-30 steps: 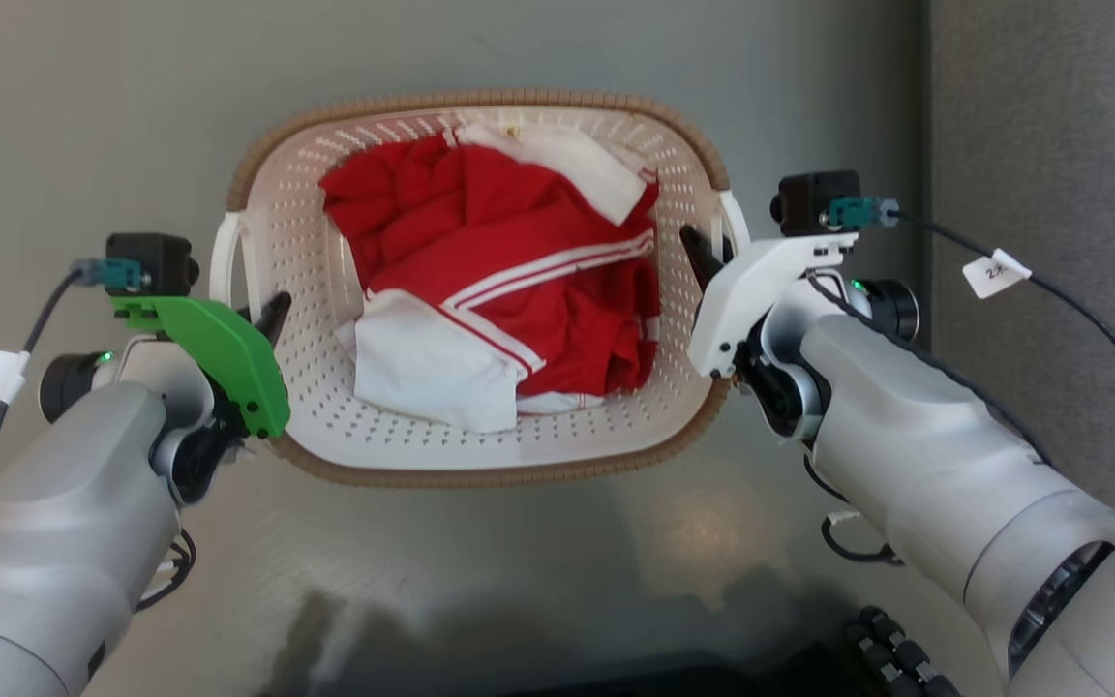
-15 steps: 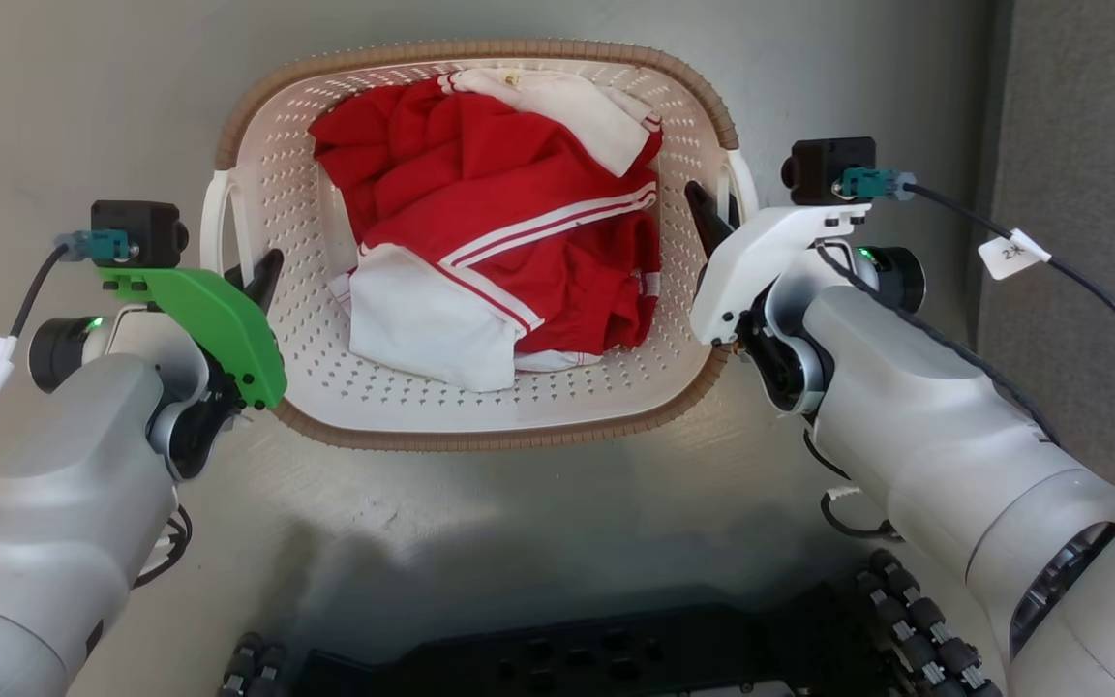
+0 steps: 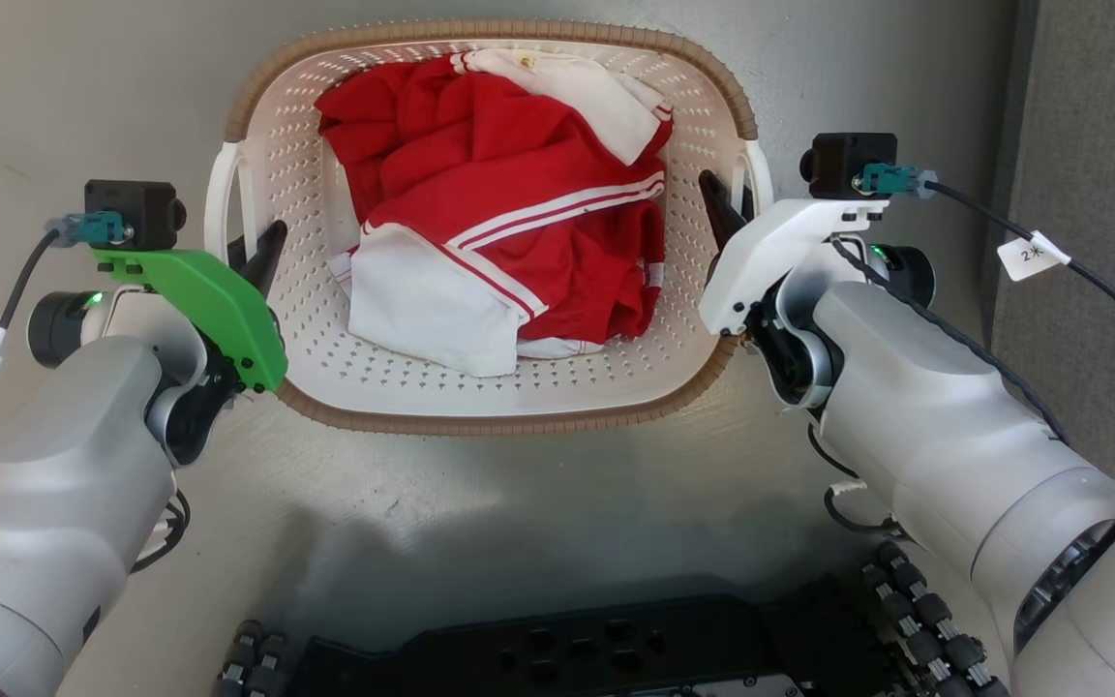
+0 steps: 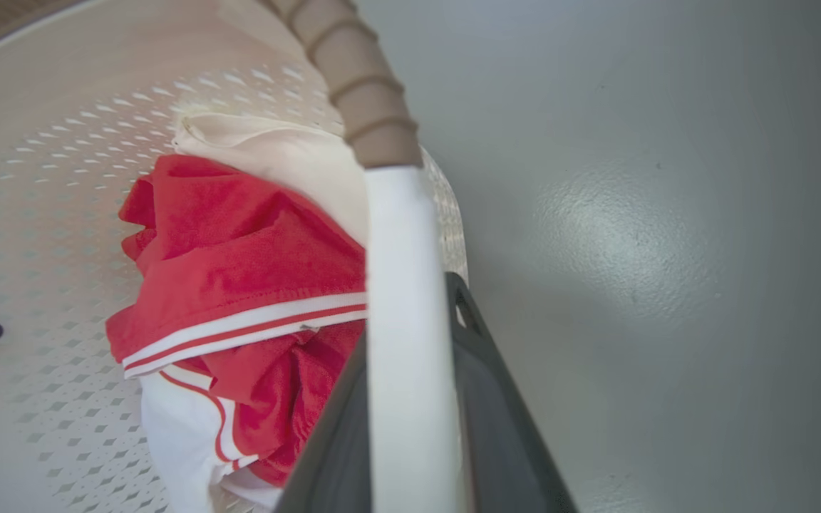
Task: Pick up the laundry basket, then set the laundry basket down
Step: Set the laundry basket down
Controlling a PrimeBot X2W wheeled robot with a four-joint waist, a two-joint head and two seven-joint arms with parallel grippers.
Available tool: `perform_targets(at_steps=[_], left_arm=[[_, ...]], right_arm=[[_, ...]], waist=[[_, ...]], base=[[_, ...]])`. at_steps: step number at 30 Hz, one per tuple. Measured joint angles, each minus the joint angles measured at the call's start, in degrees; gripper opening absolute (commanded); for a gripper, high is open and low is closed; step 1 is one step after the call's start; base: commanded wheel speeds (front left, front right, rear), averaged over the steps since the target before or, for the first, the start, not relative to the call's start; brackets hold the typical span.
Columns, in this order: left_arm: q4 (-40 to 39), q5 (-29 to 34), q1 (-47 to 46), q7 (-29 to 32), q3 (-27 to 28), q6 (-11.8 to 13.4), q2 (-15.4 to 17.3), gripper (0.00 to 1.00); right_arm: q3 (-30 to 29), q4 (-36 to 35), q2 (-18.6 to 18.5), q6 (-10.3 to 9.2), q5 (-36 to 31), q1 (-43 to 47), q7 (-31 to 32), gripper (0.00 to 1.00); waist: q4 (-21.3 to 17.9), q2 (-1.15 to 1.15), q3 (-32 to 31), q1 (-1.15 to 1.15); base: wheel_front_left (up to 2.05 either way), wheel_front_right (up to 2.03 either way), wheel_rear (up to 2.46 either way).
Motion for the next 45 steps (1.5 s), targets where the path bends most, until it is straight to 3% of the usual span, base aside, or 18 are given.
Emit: perform_targets(at_steps=[1, 2, 23, 45], left_arm=[[0.07, -0.01, -0.02, -0.08, -0.07, -0.23, -0.02, 0.84], [0.13, 0.00, -0.10, -0.08, -0.20, -0.36, -0.02, 1.00], [3.57, -1.03, 0.98, -1.37, -2.36, -0.36, -0.15, 1.00], [2.77, -4.08, 7.07, -6.13, -1.82, -0.36, 0.20, 1.00]], right_arm=[[0.00, 0.00, 0.03, 0.00, 0.02, -0.04, -0.15, 0.64], [0.01, 0.07, 0.03, 0.00, 0.02, -0.05, -0.23, 1.00], [0.98, 0.82, -0.27, 0.08, 1.11, 0.25, -0.53, 1.00], [-1.92, -2.03, -0.25, 3.10, 2.21, 5.92, -0.68, 1.00]], waist=[[0.03, 0.00, 0.06, 0.00], [0.06, 0.00, 0.12, 0.00], [-0.50, 0.00, -4.18, 0.00], [-3.12, 0.00, -19.28, 0.00]], base=[[0.00, 0.00, 0.00], [0.00, 0.00, 0.00], [0.00, 0.00, 0.00], [0.00, 0.00, 0.00]])
